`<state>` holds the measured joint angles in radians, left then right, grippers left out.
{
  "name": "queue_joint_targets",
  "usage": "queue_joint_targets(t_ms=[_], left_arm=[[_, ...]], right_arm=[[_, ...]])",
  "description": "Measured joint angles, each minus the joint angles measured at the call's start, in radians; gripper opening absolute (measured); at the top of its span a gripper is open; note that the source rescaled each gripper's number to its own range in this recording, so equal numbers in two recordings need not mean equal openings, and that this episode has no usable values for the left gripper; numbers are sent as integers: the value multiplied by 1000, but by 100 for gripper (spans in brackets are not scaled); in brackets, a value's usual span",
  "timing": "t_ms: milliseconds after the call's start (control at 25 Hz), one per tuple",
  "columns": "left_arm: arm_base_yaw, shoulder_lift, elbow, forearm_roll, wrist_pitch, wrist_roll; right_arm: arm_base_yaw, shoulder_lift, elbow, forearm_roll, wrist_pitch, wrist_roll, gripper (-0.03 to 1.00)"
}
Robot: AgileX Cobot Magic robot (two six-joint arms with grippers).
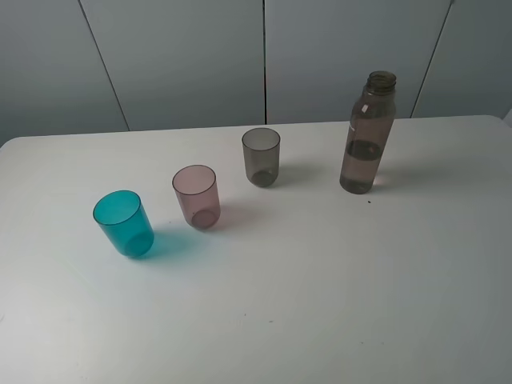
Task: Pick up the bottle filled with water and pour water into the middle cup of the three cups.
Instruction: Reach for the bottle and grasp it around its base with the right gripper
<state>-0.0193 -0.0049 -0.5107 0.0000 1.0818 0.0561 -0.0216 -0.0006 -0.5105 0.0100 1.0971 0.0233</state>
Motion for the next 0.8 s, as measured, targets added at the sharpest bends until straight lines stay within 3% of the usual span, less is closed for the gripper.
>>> queue_joint_targets(t_ms=[520, 800], left_arm=[[0, 0, 0, 0, 0, 0], [0, 0, 0, 0, 0, 0]], right_arm=[[0, 2, -35, -26, -4, 26, 100], [0, 180, -115, 68, -78, -147, 100]])
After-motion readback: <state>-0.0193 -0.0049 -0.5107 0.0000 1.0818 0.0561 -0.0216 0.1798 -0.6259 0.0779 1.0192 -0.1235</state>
